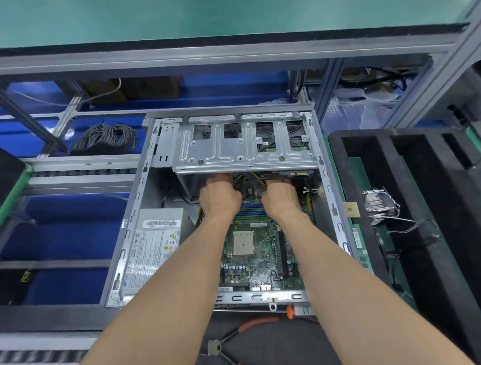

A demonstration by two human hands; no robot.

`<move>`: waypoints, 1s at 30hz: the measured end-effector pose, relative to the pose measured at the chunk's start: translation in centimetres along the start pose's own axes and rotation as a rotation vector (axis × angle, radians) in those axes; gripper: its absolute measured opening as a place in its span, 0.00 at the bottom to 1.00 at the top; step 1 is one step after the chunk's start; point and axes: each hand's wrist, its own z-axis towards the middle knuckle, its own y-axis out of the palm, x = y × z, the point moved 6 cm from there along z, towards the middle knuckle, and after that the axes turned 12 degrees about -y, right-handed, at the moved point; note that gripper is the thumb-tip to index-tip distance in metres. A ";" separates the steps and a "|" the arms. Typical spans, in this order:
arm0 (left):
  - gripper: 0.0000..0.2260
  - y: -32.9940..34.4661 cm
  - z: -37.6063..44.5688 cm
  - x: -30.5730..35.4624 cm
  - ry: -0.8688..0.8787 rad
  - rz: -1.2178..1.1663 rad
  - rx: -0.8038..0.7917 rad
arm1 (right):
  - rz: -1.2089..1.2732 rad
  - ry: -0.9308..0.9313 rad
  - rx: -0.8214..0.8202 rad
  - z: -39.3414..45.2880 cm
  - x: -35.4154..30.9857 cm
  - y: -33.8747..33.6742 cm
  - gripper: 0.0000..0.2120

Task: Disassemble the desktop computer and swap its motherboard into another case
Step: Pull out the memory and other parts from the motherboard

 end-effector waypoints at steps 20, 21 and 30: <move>0.08 0.4 0.0 -0.1 0.071 0.071 0.026 | 0.273 0.139 0.113 -0.3 1.7 0.3 0.10; 0.08 0.4 0.0 -0.2 0.071 0.074 0.026 | 0.273 0.142 0.112 -0.4 1.6 0.2 0.10; 0.08 0.6 0.3 -0.2 0.054 0.074 0.034 | 0.102 0.050 0.040 -0.6 0.3 -0.4 0.11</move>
